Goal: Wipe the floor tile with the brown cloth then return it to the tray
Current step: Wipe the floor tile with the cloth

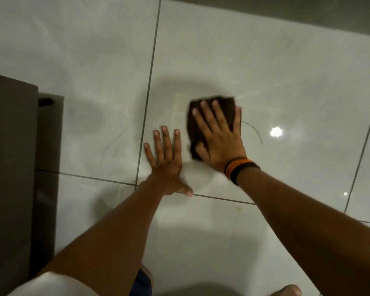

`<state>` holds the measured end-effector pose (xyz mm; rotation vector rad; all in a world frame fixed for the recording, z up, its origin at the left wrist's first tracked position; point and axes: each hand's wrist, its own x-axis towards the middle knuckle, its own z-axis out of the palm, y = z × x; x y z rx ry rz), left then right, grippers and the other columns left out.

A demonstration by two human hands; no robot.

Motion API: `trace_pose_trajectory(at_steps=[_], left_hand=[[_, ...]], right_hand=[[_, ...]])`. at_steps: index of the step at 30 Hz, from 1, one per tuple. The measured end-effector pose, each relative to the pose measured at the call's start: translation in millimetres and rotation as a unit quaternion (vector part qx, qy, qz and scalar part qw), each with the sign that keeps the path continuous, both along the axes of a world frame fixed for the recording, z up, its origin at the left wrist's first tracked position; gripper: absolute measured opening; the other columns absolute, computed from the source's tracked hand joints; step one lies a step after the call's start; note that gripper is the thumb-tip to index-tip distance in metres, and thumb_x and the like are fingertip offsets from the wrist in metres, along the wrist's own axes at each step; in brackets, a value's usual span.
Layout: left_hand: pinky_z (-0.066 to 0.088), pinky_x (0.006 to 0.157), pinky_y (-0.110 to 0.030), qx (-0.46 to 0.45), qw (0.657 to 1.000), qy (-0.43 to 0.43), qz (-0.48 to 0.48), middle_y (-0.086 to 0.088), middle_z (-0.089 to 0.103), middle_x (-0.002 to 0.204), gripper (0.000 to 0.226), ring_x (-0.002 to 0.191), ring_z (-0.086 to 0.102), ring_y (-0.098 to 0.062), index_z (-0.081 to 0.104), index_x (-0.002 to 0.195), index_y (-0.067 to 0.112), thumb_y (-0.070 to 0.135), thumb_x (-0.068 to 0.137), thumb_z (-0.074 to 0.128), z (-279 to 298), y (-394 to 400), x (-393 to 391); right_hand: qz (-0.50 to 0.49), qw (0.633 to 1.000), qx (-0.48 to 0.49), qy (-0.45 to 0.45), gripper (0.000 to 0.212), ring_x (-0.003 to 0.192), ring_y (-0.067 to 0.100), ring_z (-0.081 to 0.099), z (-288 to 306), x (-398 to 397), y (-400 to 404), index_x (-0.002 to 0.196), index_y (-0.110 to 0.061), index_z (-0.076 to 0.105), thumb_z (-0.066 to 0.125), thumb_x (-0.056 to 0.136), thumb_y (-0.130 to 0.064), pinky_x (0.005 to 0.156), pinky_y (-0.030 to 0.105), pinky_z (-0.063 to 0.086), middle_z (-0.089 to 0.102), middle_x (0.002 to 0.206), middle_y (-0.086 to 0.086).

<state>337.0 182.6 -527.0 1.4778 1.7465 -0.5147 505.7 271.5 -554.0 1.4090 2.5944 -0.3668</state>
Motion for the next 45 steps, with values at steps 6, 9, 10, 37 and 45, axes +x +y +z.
trace_pose_trajectory(at_steps=[6,9,10,37,45], left_hand=[[-0.027,0.114,-0.067,-0.003,1.0,-0.009,0.014,-0.022,-0.047,0.16,0.192,0.147,-0.046,-0.043,-0.037,0.156,0.017,0.079,0.021,0.086,-3.7,-2.3,-0.7],[-0.025,0.116,-0.068,0.011,1.0,-0.005,0.011,-0.023,-0.041,0.163,0.192,0.149,-0.042,-0.043,-0.034,0.157,0.017,0.079,0.02,0.086,-7.4,-3.3,-1.4],[-0.026,0.116,-0.067,0.008,1.0,-0.005,0.01,-0.023,-0.043,0.162,0.192,0.148,-0.044,-0.043,-0.036,0.156,0.017,0.078,0.021,0.086,-6.8,-2.7,-1.7],[0.007,0.131,-0.052,0.153,0.988,0.002,-0.007,-0.023,0.019,0.171,0.109,0.158,0.017,-0.041,0.016,0.165,0.006,0.038,0.083,0.08,40.6,-47.6,41.0],[0.058,0.089,-0.044,0.023,0.926,-0.191,0.324,-0.006,0.065,0.119,0.047,0.111,0.063,-0.025,0.062,0.122,0.013,0.044,0.088,0.075,68.4,-127.7,191.7]], right_hand=[[-0.095,0.995,-0.035,-0.023,0.085,0.163,0.03,0.012,6.2,64.4,-7.1,0.165,-0.029,0.019,0.048,0.09,-0.055,0.122,0.075,0.008,0.016,0.175,0.003],[-0.239,0.97,-0.037,0.009,0.087,0.163,0.034,0.008,-1.8,9.2,32.0,0.166,-0.027,0.015,0.041,0.087,-0.055,0.12,0.077,0.001,0.012,0.176,0.005],[-0.248,0.968,-0.032,0.011,0.088,0.162,0.035,0.01,-1.9,-10.0,35.4,0.166,-0.026,0.017,0.041,0.086,-0.055,0.119,0.079,0.001,0.014,0.175,0.006],[-0.467,0.867,-0.174,-0.004,0.07,0.163,0.027,0.007,51.9,120.3,-192.0,0.166,-0.034,0.008,0.031,0.104,-0.059,0.122,0.068,0.018,0.003,0.177,-0.001],[-0.732,0.623,-0.267,0.07,0.089,0.125,0.042,0.06,65.0,165.4,-166.8,0.14,-0.012,0.041,0.09,0.07,-0.037,0.111,0.06,0.045,0.06,0.137,0.018]])
